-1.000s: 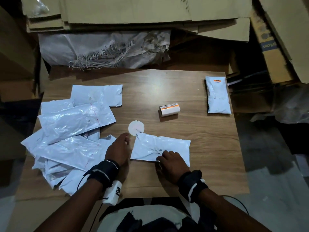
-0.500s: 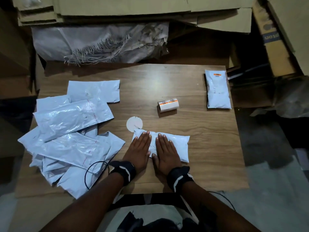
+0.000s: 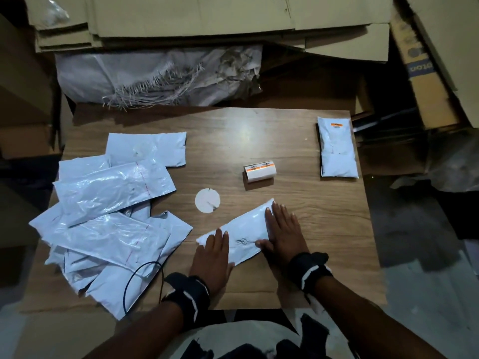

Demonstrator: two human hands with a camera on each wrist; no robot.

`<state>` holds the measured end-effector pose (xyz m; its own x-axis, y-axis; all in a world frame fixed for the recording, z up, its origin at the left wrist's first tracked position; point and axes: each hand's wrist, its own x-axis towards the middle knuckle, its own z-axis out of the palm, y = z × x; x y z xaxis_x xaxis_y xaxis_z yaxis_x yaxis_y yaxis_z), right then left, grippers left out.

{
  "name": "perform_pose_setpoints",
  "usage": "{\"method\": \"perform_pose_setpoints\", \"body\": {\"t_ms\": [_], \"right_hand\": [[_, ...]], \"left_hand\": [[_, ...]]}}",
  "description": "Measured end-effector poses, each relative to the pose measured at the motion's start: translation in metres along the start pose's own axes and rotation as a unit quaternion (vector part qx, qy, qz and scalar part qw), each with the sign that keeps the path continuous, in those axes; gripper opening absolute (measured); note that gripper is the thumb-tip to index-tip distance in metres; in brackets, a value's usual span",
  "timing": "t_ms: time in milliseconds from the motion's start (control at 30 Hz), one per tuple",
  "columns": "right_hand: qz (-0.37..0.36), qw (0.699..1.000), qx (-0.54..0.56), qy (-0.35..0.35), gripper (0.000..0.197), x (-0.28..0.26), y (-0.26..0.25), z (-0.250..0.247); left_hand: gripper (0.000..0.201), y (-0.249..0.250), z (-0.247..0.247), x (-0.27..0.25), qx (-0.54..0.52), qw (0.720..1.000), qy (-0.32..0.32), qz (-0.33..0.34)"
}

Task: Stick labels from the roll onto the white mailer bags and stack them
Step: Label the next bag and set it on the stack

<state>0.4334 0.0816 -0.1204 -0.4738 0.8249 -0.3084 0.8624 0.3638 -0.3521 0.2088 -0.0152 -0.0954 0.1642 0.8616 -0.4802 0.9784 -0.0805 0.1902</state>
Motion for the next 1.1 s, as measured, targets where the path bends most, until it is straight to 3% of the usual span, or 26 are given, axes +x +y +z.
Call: {"method": "perform_pose_setpoints", "body": {"t_ms": [100, 167, 333, 400, 467, 733, 833, 933, 1000, 1100], "right_hand": [[0.005, 1.000, -0.008, -0.003, 0.088, 0.014, -0.004, -0.022], [-0.010, 1.000, 0.012, -0.026, 0.081, 0.021, -0.009, -0.027], [-0.161, 0.986, 0.026, -0.041, 0.070, 0.039, -0.023, -0.017], [-0.172, 0.983, 0.016, -0.059, 0.066, 0.046, -0.033, -0.018], [-0.174, 0.983, 0.031, -0.058, 0.065, 0.048, -0.040, -0.019], [-0.145, 0.984, 0.061, -0.080, 0.063, 0.038, -0.033, -0.021], [-0.160, 0.984, 0.080, -0.011, 0.065, 0.028, -0.040, -0.024], [-0.186, 0.979, 0.068, 0.043, 0.059, 0.016, -0.050, -0.024], [-0.189, 0.981, 0.039, 0.010, 0.074, 0.007, -0.054, -0.021], [-0.162, 0.980, -0.063, -0.097, 0.112, 0.003, -0.046, -0.014]], "left_hand": [[0.089, 0.015, 0.008, -0.015, 0.025, 1.000, -0.014, 0.009], [0.078, 0.026, 0.011, -0.021, 0.043, 0.998, -0.020, 0.041], [0.055, 0.038, 0.001, -0.019, 0.032, 0.993, -0.053, 0.096], [0.048, 0.040, -0.009, -0.016, 0.043, 0.991, -0.055, 0.117], [0.043, 0.040, -0.017, -0.009, 0.030, 0.992, -0.078, 0.090], [0.053, 0.033, -0.032, 0.008, -0.015, 0.986, -0.151, 0.069], [0.057, 0.033, -0.040, 0.010, -0.006, 0.989, -0.135, 0.066], [0.089, 0.027, -0.049, 0.012, -0.023, 0.998, -0.042, 0.031], [0.118, 0.018, -0.048, 0.019, -0.014, 1.000, -0.005, 0.005], [0.148, 0.004, -0.041, 0.033, 0.009, 0.999, -0.045, 0.003]]}}
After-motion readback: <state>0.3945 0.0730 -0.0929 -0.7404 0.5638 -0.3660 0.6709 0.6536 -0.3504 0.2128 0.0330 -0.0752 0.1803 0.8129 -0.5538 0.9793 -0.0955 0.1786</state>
